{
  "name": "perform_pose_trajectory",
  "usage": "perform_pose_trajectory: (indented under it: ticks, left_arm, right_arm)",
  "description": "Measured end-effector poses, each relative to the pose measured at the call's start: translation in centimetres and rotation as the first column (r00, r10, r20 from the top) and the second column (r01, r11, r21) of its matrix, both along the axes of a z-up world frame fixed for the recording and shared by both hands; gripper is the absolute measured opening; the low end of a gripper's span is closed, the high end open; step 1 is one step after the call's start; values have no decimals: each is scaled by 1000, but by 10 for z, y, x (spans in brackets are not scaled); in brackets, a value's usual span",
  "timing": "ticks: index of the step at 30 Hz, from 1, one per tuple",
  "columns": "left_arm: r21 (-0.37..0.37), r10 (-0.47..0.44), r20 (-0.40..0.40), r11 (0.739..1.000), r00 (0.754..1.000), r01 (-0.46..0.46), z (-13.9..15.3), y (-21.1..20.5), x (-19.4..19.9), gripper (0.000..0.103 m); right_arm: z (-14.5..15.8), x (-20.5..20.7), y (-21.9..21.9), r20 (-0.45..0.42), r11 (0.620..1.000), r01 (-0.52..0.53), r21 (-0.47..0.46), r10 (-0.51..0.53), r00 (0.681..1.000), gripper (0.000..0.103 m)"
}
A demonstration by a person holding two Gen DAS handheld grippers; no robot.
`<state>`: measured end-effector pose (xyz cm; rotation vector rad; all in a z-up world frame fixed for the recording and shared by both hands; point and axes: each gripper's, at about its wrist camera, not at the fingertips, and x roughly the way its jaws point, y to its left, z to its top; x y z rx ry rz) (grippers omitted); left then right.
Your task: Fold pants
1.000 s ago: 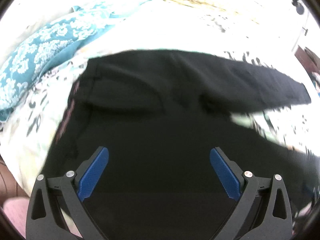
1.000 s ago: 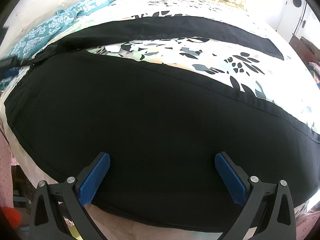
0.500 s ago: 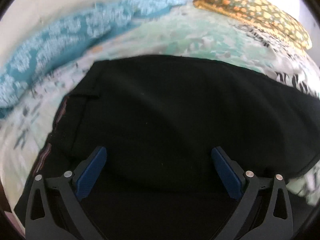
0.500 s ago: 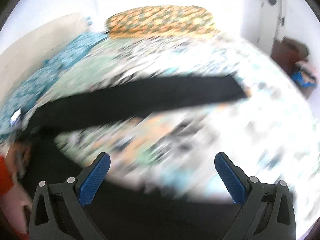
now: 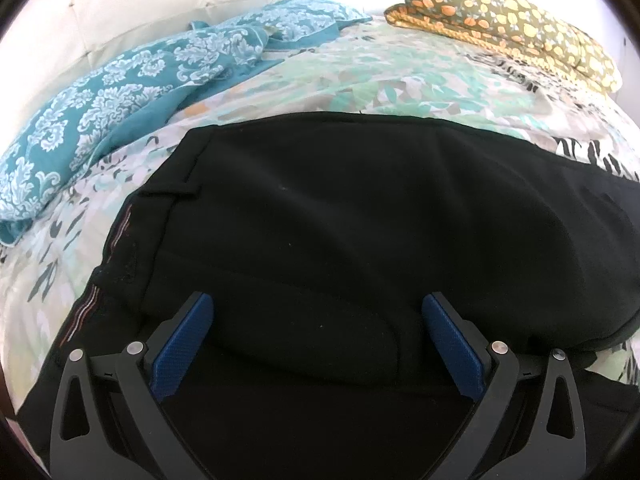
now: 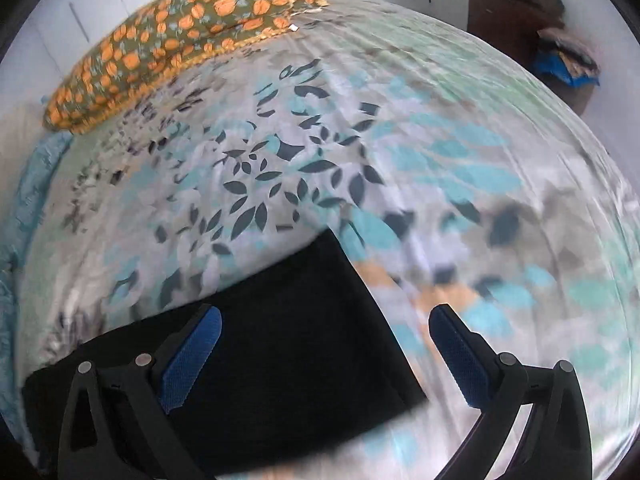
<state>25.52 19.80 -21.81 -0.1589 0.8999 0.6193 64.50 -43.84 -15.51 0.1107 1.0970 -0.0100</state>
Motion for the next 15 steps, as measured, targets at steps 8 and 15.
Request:
perform_pose_trajectory:
  ticks: [8,15]
  left_arm:
    - [20,3,-10,1000,1000,-3,-2,-3,2,102]
    - [50,7,-44,999,999,-5,1,-6,6,102]
  right_arm:
    - [33,-42,-5,152,1000,-5,16,3,988,5]
    - [115,-247,-10,362,986,-48,162,-15,932,5]
